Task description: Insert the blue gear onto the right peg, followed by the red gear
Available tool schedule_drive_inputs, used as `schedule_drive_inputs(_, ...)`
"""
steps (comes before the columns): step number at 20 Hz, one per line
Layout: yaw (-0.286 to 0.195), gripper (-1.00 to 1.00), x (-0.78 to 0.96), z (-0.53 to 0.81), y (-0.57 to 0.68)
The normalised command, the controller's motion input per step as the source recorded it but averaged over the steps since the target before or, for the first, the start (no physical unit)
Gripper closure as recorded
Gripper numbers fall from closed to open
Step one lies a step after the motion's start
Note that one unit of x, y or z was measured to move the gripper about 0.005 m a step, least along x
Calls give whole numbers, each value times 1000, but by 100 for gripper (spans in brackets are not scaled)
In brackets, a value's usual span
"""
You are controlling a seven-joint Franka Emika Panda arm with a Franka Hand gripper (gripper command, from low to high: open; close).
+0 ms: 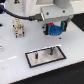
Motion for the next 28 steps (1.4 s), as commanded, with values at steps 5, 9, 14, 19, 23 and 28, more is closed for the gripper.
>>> schedule_drive_inputs(5,0,100,785,216,-151)
schedule_drive_inputs(9,0,100,695,118,-159)
schedule_drive_inputs(14,0,100,533,12,-144)
schedule_drive_inputs(19,0,100,395,-16,-155)
schedule_drive_inputs(23,0,100,235,-42,-131)
schedule_drive_inputs(28,0,100,152,62,-67)
